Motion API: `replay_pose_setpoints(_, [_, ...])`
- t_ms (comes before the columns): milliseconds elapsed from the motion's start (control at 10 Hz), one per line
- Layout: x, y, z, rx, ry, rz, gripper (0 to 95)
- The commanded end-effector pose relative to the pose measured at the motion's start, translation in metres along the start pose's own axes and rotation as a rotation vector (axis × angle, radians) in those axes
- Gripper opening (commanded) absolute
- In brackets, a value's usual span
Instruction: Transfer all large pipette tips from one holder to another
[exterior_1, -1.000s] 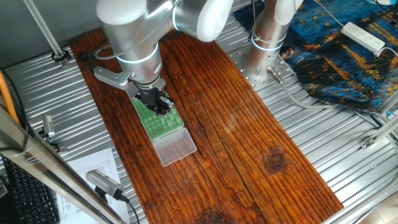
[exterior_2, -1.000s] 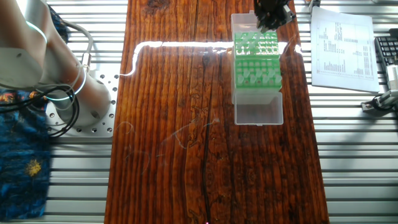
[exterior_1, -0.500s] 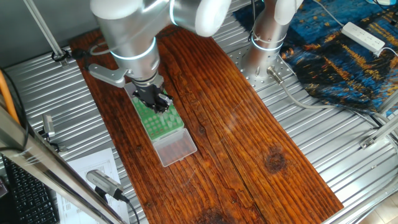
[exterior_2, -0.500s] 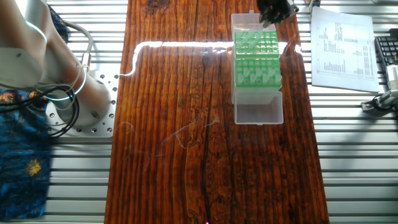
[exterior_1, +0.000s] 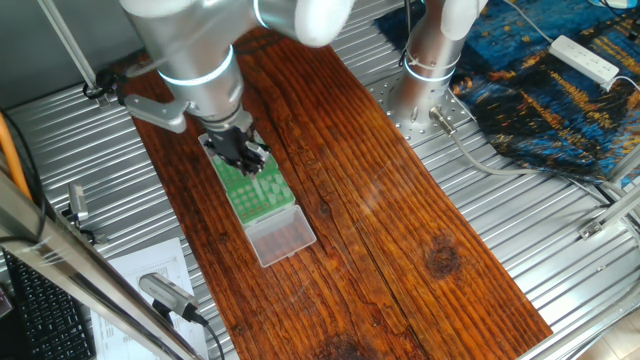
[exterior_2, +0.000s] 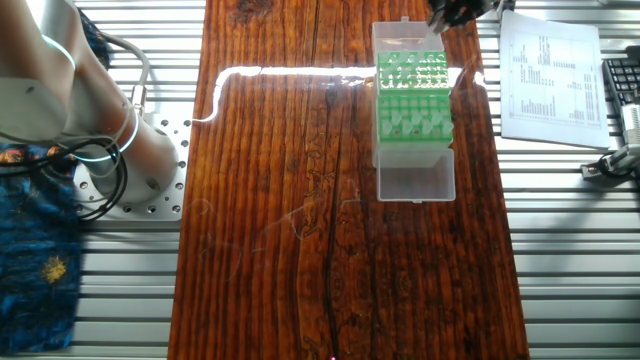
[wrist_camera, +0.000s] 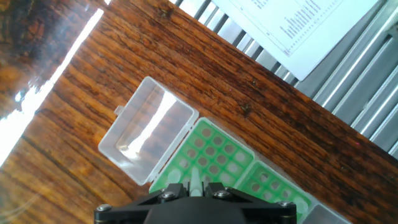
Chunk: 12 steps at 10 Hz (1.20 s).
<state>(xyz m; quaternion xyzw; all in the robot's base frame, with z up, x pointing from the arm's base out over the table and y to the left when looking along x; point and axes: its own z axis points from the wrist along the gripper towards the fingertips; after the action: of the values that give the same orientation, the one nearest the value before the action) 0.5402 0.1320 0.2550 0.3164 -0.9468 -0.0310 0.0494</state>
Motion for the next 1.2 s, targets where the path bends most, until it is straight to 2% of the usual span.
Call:
replay_pose_setpoints(100, [-0.003,-0.001,-0.006,-0.003,0.006,-0.002,0.0])
replay_pose_setpoints(900, [-0.006,-0.007,-0.056,-0.013,0.028,-0.048,0.0])
replay_pose_setpoints(1000, [-0.005,-0.008,-0.061,-0.007,0.033,-0.057,0.0])
replay_pose_setpoints(1200, [0.006,-0.013,-0.067,-0.007,0.042,-0.087,0.0])
